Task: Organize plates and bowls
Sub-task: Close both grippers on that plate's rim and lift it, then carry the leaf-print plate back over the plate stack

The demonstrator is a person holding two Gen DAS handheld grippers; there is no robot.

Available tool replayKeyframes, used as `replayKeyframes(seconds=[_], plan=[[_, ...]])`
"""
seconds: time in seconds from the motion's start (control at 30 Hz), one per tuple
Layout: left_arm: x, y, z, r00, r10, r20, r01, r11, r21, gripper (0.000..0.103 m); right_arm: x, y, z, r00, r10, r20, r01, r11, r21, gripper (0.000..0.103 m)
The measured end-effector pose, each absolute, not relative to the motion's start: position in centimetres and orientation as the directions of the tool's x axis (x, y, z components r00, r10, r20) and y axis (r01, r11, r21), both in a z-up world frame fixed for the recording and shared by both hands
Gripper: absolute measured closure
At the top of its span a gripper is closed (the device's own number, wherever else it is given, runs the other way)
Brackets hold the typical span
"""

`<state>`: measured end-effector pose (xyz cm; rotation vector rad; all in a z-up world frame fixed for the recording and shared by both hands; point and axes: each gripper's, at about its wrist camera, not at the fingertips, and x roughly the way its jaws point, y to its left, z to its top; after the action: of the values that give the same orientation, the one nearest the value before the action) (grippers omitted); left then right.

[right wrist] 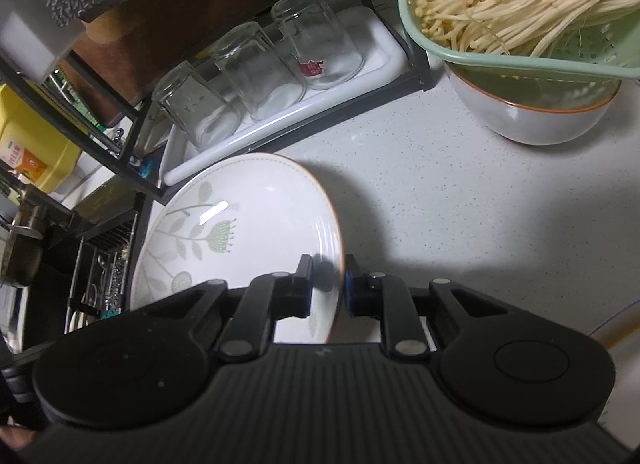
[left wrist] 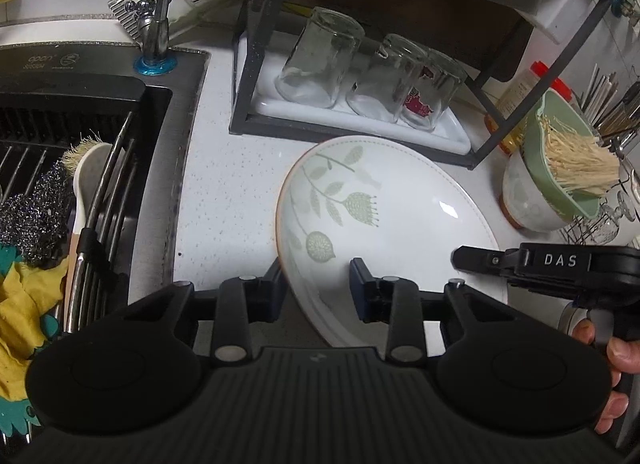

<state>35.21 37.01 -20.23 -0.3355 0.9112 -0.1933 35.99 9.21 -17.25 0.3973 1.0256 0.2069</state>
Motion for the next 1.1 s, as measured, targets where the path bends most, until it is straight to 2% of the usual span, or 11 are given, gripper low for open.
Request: replayKeyframes(seconds=[0.3,0.67,1.0,1.1], plan=[[34.6,38.0,-19.2,0.586,-0.383,-0.714,0.03,0.891,-0.453,0.064,35.0,8.2,-16.0,0.521,0.389,-0.76,0.007,0.888,0.46,0.084],[31.6,37.6,-14.3,0.546,-0.439,-0.714,0.039,0.865,-0.501,0.064,31.1,6.6,-12.1,0.502,0.414,-0.759,0.047,0.864,0.502,0.084],[29.6,34.5,-11.0,0.53,-0.48,-0.699,0.072,0.847,-0.526,0.065,27.8,3.2,-8.8,0.538,0.413,-0.735,0.08,0.843,0.532,0.084],[29.6,33.7,-11.1,0.516,-0.524,-0.678,0.059,0.811,-0.582,0.065,27.0,1.8,-7.6,0.551,0.4,-0.732,0.067,0.853,0.517,0.084]])
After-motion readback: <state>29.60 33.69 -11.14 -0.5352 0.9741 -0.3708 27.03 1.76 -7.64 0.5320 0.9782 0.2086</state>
